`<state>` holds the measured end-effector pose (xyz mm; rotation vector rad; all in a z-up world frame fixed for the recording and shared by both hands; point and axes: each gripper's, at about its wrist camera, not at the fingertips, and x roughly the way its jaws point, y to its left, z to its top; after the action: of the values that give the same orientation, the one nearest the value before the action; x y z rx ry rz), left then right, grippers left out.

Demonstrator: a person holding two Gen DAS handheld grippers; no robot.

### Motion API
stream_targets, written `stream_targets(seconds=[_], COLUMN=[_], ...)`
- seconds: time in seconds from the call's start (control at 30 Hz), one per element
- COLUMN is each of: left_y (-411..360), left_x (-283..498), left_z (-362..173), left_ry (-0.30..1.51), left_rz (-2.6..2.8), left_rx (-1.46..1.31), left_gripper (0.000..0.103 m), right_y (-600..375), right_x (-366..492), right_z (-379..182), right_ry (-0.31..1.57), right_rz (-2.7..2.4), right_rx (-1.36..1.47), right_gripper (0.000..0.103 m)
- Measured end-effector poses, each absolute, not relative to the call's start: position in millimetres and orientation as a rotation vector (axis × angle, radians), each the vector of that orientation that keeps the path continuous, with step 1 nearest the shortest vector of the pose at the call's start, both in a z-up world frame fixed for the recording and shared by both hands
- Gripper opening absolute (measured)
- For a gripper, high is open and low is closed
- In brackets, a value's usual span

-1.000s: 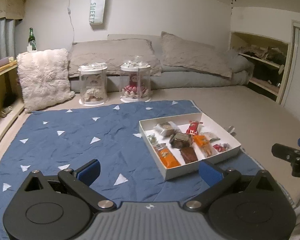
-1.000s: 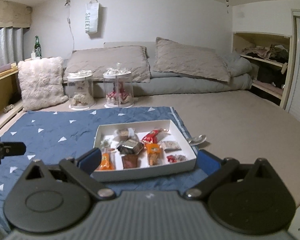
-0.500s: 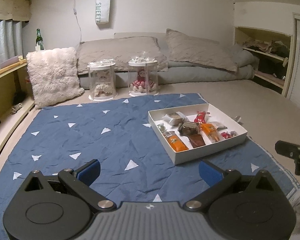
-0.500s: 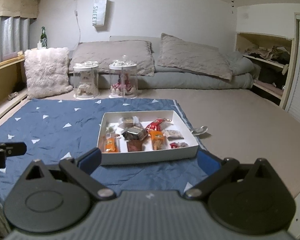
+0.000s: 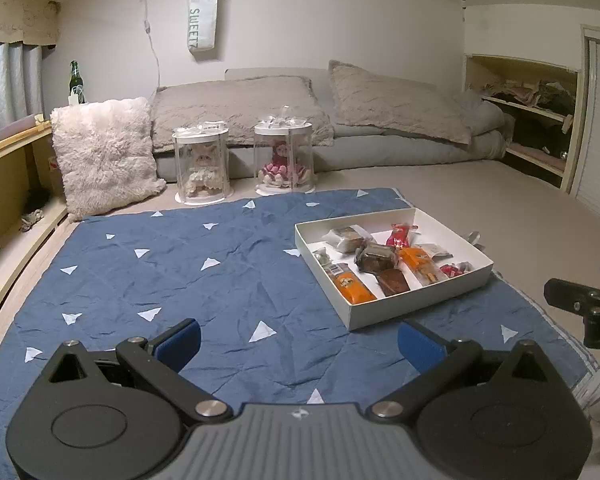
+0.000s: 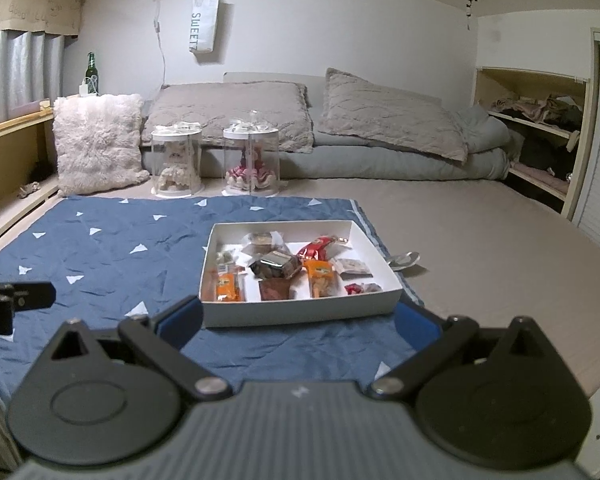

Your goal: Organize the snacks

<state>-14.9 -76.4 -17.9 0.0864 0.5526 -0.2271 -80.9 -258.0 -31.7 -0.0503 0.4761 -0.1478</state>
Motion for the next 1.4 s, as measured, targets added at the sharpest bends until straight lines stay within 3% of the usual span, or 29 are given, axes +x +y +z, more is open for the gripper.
stream_targets(seconds=[1.4], left_y=[-73.6], left_x=[-14.3], left_z=[-18.0], left_ry=[0.555], left_rz=[-0.225], left_rx=[0.082], left_gripper=[0.103], right_y=[-261.2], right_x=[-79.4], right_z=[-33.7], right_ry=[0.479], right_rz=[-0.129], right_rx=[-0.053], right_gripper=[0.103])
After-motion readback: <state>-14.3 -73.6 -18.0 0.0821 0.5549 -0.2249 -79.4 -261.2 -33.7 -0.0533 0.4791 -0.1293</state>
